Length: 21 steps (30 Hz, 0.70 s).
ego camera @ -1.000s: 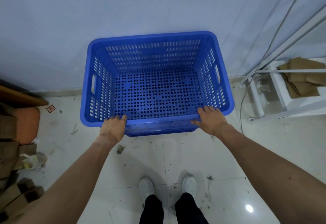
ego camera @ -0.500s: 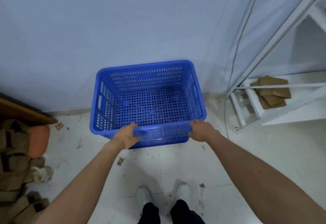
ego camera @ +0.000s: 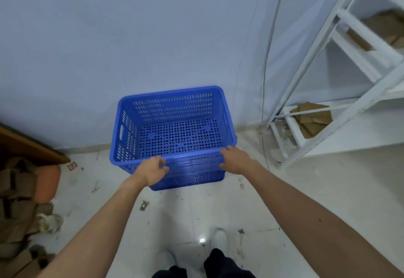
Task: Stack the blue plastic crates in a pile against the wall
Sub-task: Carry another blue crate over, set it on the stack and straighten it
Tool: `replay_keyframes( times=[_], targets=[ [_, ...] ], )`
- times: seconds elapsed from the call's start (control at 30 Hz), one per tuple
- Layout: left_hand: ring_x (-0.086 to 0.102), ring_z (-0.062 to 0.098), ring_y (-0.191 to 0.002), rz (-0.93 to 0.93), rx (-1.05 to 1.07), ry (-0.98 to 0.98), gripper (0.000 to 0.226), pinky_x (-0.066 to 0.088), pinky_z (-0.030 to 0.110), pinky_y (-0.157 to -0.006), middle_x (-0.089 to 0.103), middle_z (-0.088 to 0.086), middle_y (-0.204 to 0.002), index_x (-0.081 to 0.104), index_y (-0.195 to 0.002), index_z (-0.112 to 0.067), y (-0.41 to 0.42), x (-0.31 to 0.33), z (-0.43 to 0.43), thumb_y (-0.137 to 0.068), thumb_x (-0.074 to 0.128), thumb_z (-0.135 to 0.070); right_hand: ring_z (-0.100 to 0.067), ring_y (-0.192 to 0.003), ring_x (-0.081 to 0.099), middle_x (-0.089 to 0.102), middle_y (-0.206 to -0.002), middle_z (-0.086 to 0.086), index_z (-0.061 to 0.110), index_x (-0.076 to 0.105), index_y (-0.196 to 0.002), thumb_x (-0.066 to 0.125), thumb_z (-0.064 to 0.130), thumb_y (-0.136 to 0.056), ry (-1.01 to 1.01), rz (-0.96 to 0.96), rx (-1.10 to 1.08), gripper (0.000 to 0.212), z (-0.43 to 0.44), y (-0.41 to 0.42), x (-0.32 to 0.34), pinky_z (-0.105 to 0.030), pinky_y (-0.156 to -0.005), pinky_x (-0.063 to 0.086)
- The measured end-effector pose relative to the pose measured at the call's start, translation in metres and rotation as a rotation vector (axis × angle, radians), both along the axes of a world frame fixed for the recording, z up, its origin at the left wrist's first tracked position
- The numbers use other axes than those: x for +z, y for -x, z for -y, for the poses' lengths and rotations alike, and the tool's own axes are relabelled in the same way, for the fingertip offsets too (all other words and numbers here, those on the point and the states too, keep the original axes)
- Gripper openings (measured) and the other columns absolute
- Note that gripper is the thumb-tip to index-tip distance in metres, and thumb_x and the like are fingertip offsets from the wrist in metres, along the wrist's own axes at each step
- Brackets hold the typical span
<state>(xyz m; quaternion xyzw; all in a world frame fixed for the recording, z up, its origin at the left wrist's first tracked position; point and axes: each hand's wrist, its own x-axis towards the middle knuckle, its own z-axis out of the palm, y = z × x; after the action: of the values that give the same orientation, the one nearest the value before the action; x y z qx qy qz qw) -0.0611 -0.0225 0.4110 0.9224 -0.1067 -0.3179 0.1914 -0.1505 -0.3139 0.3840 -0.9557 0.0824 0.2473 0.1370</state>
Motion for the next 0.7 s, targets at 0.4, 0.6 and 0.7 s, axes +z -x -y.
replay_keyframes(
  times=[0.4,0.6,0.7],
  targets=[
    [0.069,0.014,-0.082,-0.207,-0.176,0.295,0.035,0.053,0.027,-0.074,0.070,0.006,-0.090,0.063,-0.085,0.001,0.086,0.000,0.012,-0.097,0.059,-0.031,-0.030,-0.124,0.050,0.050,-0.138,-0.012,0.017,0.049,-0.139,0.052,0.035,-0.094,0.056,0.059,-0.386,0.049,-0.027,0.165,0.035,-0.040,-0.096,0.043],
    [0.072,0.011,-0.087,-0.309,-0.351,0.277,0.020,0.051,0.027,-0.073,0.073,-0.004,-0.098,0.070,-0.096,-0.017,0.182,-0.014,0.015,-0.096,0.056,-0.032,-0.031,-0.125,0.049,0.051,-0.139,-0.011,0.019,0.051,-0.137,0.050,0.034,-0.094,0.038,0.067,-0.626,0.046,-0.074,0.293,0.040,-0.040,-0.098,0.041],
    [0.072,0.013,-0.088,-0.371,-0.502,0.203,0.020,0.050,0.026,-0.070,0.074,-0.002,-0.099,0.069,-0.098,-0.018,0.240,-0.016,0.021,-0.096,0.052,-0.027,-0.030,-0.124,0.050,0.052,-0.138,-0.009,0.019,0.051,-0.136,0.049,0.035,-0.095,-0.005,0.079,-0.780,0.044,-0.102,0.373,0.038,-0.041,-0.098,0.042]
  ],
)
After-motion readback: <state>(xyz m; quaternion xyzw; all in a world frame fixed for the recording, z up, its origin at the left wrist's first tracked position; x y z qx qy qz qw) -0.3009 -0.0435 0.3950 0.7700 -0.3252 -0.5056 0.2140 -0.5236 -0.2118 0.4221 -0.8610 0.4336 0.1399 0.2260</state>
